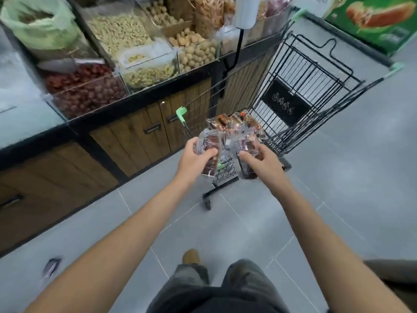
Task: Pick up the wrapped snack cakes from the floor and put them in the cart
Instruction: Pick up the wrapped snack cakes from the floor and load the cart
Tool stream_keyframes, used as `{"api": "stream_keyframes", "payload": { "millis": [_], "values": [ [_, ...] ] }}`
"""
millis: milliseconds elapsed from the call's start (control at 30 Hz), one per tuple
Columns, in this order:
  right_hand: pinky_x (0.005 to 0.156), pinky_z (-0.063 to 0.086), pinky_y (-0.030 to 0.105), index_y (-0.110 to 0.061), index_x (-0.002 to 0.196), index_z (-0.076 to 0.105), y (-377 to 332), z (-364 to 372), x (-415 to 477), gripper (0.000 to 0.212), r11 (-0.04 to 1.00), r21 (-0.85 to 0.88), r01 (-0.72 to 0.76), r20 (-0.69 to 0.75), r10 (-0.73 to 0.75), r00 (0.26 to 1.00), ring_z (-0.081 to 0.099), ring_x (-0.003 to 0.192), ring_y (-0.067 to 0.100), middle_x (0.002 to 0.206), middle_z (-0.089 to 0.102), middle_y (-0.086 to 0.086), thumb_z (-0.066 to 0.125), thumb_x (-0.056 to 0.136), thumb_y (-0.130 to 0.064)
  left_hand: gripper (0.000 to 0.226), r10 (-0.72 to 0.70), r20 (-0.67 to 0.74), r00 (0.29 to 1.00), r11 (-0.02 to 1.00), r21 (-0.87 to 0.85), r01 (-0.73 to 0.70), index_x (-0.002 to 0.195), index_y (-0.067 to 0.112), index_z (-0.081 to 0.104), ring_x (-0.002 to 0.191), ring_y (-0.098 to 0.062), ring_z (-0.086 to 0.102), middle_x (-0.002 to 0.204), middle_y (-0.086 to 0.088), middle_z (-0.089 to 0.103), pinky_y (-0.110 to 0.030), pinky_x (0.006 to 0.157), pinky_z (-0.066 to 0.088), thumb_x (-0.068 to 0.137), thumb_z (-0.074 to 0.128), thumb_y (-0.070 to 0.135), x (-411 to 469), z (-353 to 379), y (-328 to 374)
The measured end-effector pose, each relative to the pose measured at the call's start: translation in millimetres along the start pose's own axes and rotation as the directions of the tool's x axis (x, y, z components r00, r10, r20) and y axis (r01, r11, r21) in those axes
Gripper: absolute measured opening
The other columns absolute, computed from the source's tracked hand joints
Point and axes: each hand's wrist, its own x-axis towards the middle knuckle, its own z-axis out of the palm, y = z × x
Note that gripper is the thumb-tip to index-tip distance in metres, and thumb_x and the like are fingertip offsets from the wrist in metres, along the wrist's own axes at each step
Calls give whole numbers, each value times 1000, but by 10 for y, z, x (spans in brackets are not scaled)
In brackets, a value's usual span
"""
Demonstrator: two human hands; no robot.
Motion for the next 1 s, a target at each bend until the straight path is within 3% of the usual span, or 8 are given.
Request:
{"api": "stream_keyframes", "payload": {
  "millis": [67, 233, 433, 600, 733, 867, 933, 1000],
  "values": [
    [93, 50, 43, -17, 128, 53, 8, -108, 258, 53, 999, 41, -32, -47, 34, 998, 61, 103, 20, 115, 63, 2, 66, 83, -42, 47, -15, 40, 999, 1000, 13, 14, 121, 30, 45, 83, 2, 61, 98, 17, 58, -24, 71, 52, 81, 70, 32, 251, 93, 80],
    [67, 50, 26, -19, 125, 55, 130, -387, 998, 52, 993, 90, -72, -115, 82, 990, 65, 90, 13, 101, 64, -5, 66, 82, -45, 51, -64, 95, 993, 998, -10, 65, 129, 23, 43, 85, -2, 63, 107, 7, 60, -11, 54, 47, 84, 68, 26, 855, 310, 189],
    [77, 51, 31, -20, 131, 49, 362, -564, 2044, 62, 993, 38, -113, -9, 113, 994, 62, 97, 15, 104, 60, -8, 64, 80, -52, 48, -184, -28, 983, 983, -35, 183, 126, 26, 44, 74, 3, 63, 101, 13, 58, -9, 48, 46, 84, 67, 28, 1581, 740, 131],
    [99, 47, 48, -19, 137, 45, 563, -805, 2935, 69, 982, -48, -182, 153, 188, 970, 57, 114, 24, 130, 56, 4, 64, 80, -54, 56, -322, -116, 940, 946, 3, 324, 129, 32, 38, 90, -7, 56, 117, 10, 51, -29, 76, 44, 82, 67, 42, 2158, 1301, 72],
    [78, 56, 36, -17, 127, 48, 728, -1012, 3566, 56, 973, -114, -203, 231, 224, 947, 64, 91, 19, 105, 64, 3, 63, 83, -47, 65, -435, -146, 888, 899, -26, 436, 137, 29, 34, 109, -16, 53, 124, 8, 48, -41, 96, 44, 83, 65, 43, 2542, 1852, 28],
    [62, 51, 25, -14, 109, 55, 972, -1113, 4039, 36, 963, -121, -242, 275, 266, 924, 62, 68, 9, 80, 65, -3, 66, 84, -39, 68, -547, -186, 816, 837, -115, 535, 142, 21, 31, 114, -20, 51, 130, 1, 51, -35, 93, 42, 85, 64, 39, 2891, 2366, -105],
    [61, 46, 23, -21, 95, 53, 1112, -1097, 4247, 23, 955, -157, -252, 293, 289, 911, 59, 68, 7, 79, 61, -6, 66, 85, -37, 69, -599, -206, 774, 801, -157, 578, 142, 17, 30, 119, -23, 47, 138, -3, 45, -39, 98, 38, 86, 64, 38, 3041, 2571, -195],
    [71, 48, 29, -21, 100, 51, 1241, -1064, 4427, 26, 938, -201, -282, 321, 335, 886, 61, 81, 13, 89, 61, -2, 66, 85, -35, 66, -638, -202, 743, 770, -180, 613, 140, 17, 33, 117, -27, 52, 128, -2, 51, -45, 97, 42, 86, 63, 39, 3183, 2748, -305]
  ]
}}
